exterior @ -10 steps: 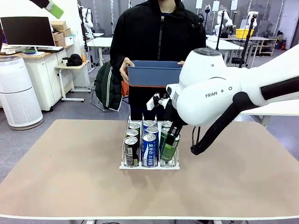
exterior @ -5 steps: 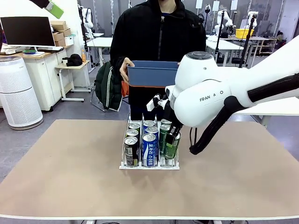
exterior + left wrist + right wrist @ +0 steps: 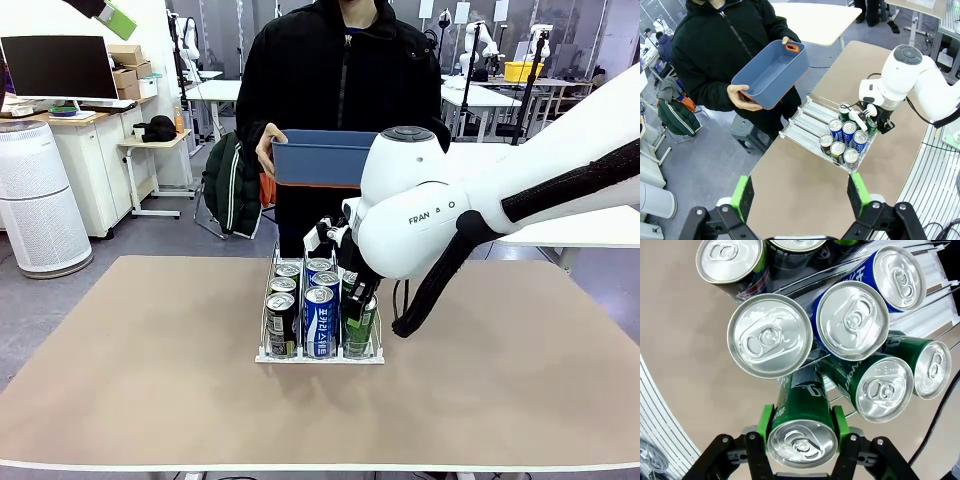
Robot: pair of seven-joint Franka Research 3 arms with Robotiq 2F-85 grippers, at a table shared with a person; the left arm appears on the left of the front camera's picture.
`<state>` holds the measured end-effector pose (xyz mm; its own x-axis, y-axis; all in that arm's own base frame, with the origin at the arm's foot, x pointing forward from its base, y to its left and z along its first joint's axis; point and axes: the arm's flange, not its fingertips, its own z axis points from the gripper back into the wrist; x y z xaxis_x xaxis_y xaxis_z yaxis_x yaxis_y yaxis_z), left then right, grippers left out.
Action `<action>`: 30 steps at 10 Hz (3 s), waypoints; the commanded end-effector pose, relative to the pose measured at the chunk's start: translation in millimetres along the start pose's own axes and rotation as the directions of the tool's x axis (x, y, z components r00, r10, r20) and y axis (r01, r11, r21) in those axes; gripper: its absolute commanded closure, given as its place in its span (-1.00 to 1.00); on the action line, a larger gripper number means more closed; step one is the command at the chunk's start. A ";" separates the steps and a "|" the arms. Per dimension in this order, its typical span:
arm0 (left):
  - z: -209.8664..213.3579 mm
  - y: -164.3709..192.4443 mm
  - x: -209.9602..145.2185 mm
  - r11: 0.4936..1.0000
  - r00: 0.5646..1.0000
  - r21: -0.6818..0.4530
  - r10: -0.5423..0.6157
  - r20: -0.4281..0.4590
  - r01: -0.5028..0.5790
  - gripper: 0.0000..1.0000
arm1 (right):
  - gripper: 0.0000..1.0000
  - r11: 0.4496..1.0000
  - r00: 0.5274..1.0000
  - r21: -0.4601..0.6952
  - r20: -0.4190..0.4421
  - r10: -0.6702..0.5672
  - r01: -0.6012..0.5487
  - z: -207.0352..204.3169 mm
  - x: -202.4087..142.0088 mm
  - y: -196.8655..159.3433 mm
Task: Fill the beverage cans into the dispenser.
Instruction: Place the picked Sprite in the line of the Automatic Can Dispenser with the same cans.
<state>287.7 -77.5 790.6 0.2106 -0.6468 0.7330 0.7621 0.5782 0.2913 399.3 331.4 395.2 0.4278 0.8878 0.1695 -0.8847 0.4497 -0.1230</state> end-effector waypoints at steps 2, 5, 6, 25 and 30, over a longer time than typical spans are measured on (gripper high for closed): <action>-0.4 0.1 -1.8 1.000 1.000 -0.013 0.001 0.002 0.000 -1.00 | -0.16 1.000 1.000 -0.002 0.004 0.000 0.000 0.0 -0.4 0.2; -0.4 0.1 -1.8 1.000 1.000 -0.013 0.001 0.002 0.000 -1.00 | -0.52 1.000 1.000 0.004 0.010 -0.005 0.005 4.8 -1.3 -1.3; -0.4 0.1 -1.8 1.000 1.000 -0.013 0.001 0.002 0.000 -1.00 | -0.89 1.000 0.999 0.004 0.032 -0.019 0.019 15.8 -4.2 -0.9; -0.4 0.1 -1.8 1.000 1.000 -0.013 0.001 0.002 0.000 -1.00 | -1.00 0.990 0.969 0.131 0.231 -0.082 0.053 127.7 -32.4 -31.2; -0.4 0.1 -1.8 1.000 1.000 -0.013 0.001 0.002 0.000 -1.00 | -1.00 0.991 0.894 0.126 0.448 -0.017 -0.044 275.9 -69.6 -97.8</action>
<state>287.7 -77.4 790.9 0.2106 -0.6467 0.7331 0.7619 0.5784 0.2914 399.6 202.0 656.0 0.3415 0.7520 0.5638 -0.9029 0.4291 -0.0254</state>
